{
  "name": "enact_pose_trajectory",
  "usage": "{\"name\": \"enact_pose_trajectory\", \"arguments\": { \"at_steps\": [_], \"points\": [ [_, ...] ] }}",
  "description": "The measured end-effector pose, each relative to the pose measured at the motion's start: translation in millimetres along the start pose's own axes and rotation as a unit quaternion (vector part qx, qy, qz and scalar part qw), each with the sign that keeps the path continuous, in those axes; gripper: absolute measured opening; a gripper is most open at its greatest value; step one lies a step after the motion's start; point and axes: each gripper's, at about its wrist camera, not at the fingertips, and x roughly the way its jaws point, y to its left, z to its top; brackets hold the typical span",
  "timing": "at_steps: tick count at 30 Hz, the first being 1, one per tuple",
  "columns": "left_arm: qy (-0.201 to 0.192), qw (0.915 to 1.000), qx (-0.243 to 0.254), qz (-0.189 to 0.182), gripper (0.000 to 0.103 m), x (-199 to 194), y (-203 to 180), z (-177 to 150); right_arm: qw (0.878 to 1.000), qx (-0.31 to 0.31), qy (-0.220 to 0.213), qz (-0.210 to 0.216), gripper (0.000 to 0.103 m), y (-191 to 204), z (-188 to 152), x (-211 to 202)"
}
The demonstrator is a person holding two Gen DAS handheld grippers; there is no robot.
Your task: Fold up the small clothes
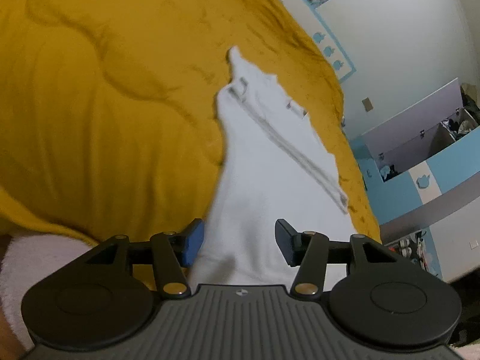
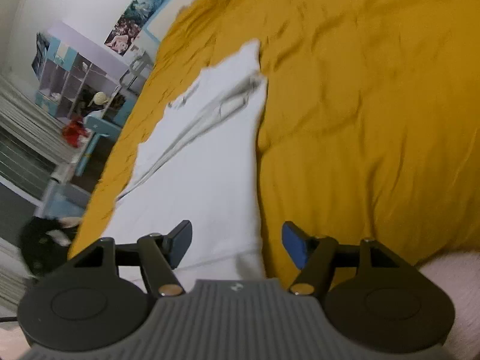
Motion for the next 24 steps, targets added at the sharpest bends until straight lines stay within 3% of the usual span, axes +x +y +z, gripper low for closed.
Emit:
{"name": "enact_pose_trajectory", "arguments": {
  "at_steps": [1,4,7,11,15,19,24],
  "points": [
    [0.008,0.9998,-0.001,-0.020,0.061,3,4,-1,1.000,-0.002,0.006,0.007,0.064,-3,-2,4],
    [0.025,0.9995,-0.016,-0.014,0.062,13,10,-2,0.999,0.000,0.025,0.024,0.064,-10,-4,15],
    [0.031,0.9995,0.000,-0.011,0.063,20,9,-3,0.998,0.025,0.026,0.046,0.066,-17,-6,17],
    [0.038,0.9988,0.015,-0.028,0.074,30,9,-1,0.997,0.021,0.042,0.064,0.070,-14,-9,22],
    [0.061,0.9946,0.019,-0.082,0.079,39,8,-2,0.997,0.012,0.050,0.064,0.073,-11,-7,31],
    [0.115,0.9831,0.029,-0.139,0.079,52,-4,-14,0.995,0.005,0.058,0.079,0.073,-11,-6,31],
    [0.121,0.9821,0.034,-0.140,0.079,64,-16,-20,0.993,0.020,0.062,0.095,0.073,-18,-7,33]
  ]
}}
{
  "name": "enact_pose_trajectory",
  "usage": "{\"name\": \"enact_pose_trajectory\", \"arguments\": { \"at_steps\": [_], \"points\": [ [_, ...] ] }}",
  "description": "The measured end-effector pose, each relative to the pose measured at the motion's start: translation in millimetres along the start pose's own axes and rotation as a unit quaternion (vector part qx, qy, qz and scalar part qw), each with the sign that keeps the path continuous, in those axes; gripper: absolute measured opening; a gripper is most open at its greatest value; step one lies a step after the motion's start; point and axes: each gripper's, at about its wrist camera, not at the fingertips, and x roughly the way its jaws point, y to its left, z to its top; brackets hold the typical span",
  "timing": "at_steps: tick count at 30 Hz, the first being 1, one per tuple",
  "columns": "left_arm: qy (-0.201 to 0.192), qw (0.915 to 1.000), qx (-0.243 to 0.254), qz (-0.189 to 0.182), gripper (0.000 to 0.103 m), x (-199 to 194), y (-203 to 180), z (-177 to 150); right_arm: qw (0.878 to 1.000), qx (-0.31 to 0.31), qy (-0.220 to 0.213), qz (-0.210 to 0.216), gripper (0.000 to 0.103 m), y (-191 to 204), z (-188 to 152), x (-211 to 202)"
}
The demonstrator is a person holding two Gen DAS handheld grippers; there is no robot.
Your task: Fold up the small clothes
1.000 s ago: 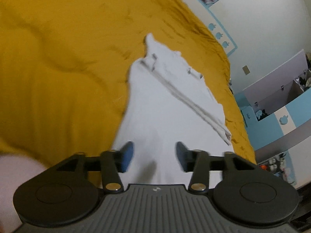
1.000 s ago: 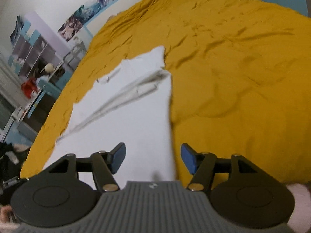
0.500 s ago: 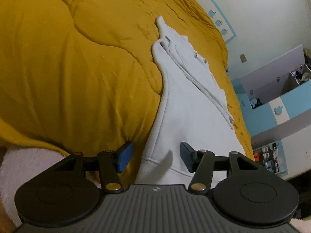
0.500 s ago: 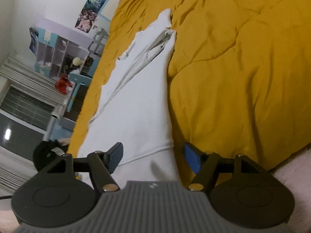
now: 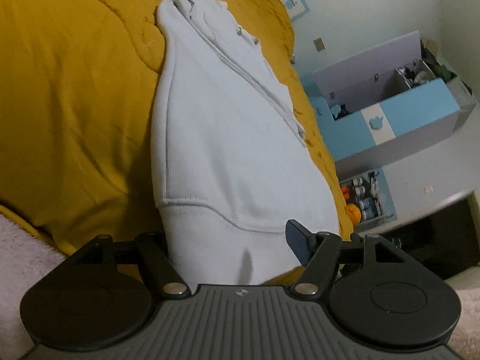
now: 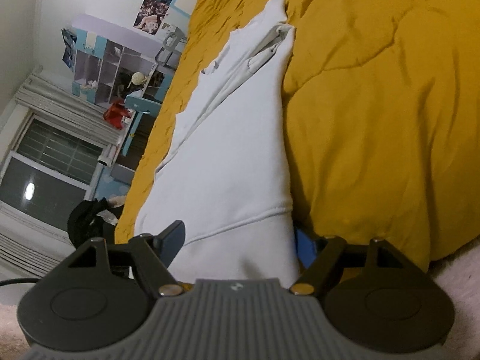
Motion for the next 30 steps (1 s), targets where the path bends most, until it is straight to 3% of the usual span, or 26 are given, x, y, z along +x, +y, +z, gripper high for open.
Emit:
{"name": "enact_pose_trajectory", "arguments": {
  "at_steps": [6,9,13,16,18,20,21,23,24,28,30],
  "points": [
    [-0.022,0.9978,-0.017,-0.060,0.072,-7,-2,5,1.000,-0.014,0.004,0.015,0.063,7,1,-4],
    [-0.039,0.9975,-0.026,-0.053,0.068,-13,1,5,1.000,-0.001,0.005,0.020,0.062,2,2,-1],
    [-0.056,0.9963,-0.048,-0.044,0.068,-10,12,7,0.997,-0.058,0.036,-0.036,0.059,16,1,20],
    [-0.054,0.9966,-0.050,-0.036,0.068,-10,18,6,0.998,-0.046,0.038,-0.007,0.059,21,6,23],
    [-0.052,0.9973,-0.044,-0.028,0.068,-8,14,7,0.998,-0.045,0.036,-0.001,0.052,22,8,20],
    [-0.049,0.9970,-0.056,-0.022,0.068,-6,18,7,0.996,-0.065,0.046,-0.051,0.028,23,7,25],
    [-0.050,0.9965,-0.063,-0.023,0.068,-5,19,8,0.995,-0.064,0.048,-0.061,0.021,22,7,27],
    [-0.055,0.9959,-0.068,-0.025,0.067,-4,20,7,0.997,-0.045,0.042,-0.049,0.019,18,7,28],
    [-0.058,0.9961,-0.064,-0.019,0.061,-4,18,6,0.997,-0.041,0.040,-0.047,0.019,18,8,28],
    [-0.073,0.9970,-0.017,0.020,0.053,-8,-1,0,0.997,-0.045,0.038,-0.044,0.014,22,6,25],
    [-0.077,0.9968,-0.007,0.018,0.033,-8,-10,-3,0.998,-0.040,0.034,-0.038,0.013,21,7,24]
  ]
}}
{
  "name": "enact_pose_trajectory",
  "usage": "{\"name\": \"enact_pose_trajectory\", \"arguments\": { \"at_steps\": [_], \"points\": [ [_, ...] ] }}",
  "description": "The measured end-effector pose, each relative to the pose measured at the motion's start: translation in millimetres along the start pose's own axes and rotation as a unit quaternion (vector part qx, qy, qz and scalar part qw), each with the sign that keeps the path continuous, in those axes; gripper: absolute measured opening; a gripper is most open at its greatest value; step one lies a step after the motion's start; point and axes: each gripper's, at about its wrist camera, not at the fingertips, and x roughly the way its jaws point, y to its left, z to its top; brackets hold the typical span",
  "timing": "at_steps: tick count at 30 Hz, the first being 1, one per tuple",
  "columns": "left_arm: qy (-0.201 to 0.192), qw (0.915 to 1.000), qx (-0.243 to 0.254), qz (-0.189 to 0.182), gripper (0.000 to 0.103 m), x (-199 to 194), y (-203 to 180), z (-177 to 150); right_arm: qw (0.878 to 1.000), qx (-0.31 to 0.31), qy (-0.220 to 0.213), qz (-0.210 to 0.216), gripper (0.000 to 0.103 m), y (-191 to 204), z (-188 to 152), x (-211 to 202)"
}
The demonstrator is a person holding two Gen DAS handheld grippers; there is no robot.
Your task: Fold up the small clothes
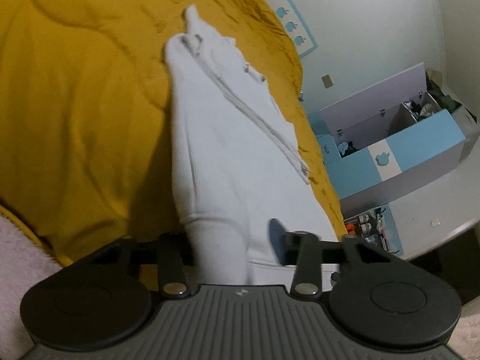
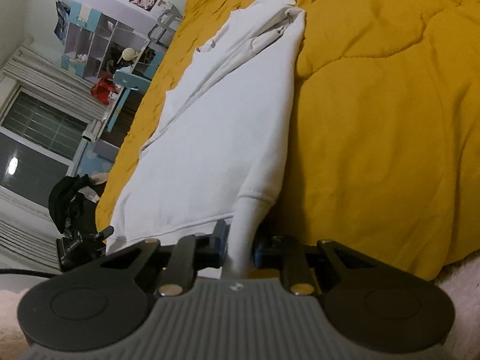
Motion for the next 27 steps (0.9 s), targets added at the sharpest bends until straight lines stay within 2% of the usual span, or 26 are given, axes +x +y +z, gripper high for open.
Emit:
{"name": "enact_pose_trajectory", "arguments": {
  "at_steps": [2,6,13,15,19,22,27],
  "points": [
    [-0.005,1.0000,0.001,-0.007,0.022,0,-6,-2,1.000,0.006,-0.002,0.005,0.011,-2,1,1],
    [-0.001,0.9994,-0.032,-0.011,0.022,5,-1,0,1.000,0.011,-0.005,0.017,0.006,-3,1,-1],
    [-0.001,0.9998,-0.019,-0.006,0.020,7,-6,4,0.999,0.011,-0.015,0.037,0.005,5,1,-10],
    [-0.011,0.9997,-0.020,-0.006,0.015,4,-6,3,0.999,0.010,-0.023,0.046,0.005,8,1,-12],
    [-0.013,0.9997,-0.017,0.016,0.011,4,-1,3,1.000,-0.021,0.009,-0.011,0.004,12,0,-2],
    [-0.016,0.9988,-0.045,0.005,0.011,2,7,3,0.999,0.017,-0.004,0.030,0.004,0,1,-7],
    [-0.036,0.9978,-0.052,-0.019,0.011,2,6,8,0.996,0.026,-0.041,0.072,0.003,5,12,-18]
  ]
}}
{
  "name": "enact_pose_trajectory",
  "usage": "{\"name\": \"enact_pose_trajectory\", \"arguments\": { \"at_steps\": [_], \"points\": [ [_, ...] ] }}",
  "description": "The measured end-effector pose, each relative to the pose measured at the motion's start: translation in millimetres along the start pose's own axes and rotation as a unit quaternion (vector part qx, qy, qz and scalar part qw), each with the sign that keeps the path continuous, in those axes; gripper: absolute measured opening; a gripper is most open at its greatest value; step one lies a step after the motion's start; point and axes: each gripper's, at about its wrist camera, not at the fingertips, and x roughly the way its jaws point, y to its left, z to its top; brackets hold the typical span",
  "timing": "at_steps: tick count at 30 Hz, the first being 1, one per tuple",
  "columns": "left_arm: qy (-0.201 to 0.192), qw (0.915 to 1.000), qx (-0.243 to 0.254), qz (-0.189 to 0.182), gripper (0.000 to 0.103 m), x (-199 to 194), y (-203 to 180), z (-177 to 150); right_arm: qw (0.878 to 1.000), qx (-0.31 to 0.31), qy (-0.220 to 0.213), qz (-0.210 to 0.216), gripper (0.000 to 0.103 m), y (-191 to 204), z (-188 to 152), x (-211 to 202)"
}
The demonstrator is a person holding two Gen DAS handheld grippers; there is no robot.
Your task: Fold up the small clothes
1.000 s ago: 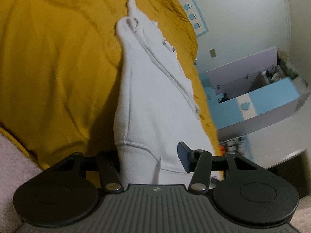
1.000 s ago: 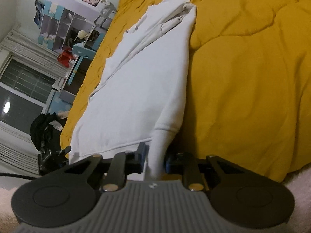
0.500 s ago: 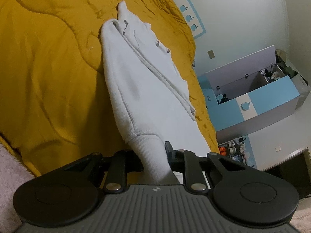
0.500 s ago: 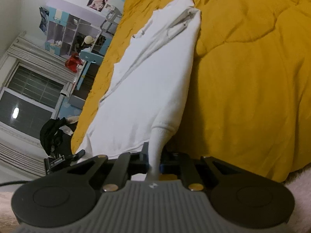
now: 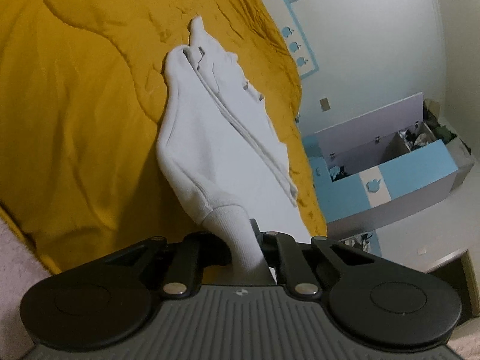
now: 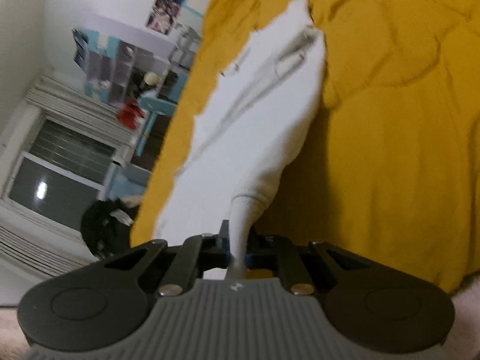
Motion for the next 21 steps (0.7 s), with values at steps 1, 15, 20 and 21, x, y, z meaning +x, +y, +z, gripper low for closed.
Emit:
{"name": "enact_pose_trajectory", "arguments": {
  "at_steps": [1,15,20,21],
  "points": [
    [-0.004,1.0000,-0.004,-0.004,0.011,2,0,2,1.000,0.001,-0.004,0.005,0.003,2,3,0],
    [-0.067,0.9947,0.027,-0.073,0.010,36,-32,81,0.995,0.041,-0.055,0.068,0.003,25,69,27],
    [-0.083,0.9906,0.047,-0.097,0.009,63,-43,126,0.992,0.045,-0.098,0.065,0.003,28,125,41],
    [-0.086,0.9905,0.048,-0.096,0.009,70,-44,138,0.991,0.047,-0.104,0.063,0.003,25,137,45]
  ]
}}
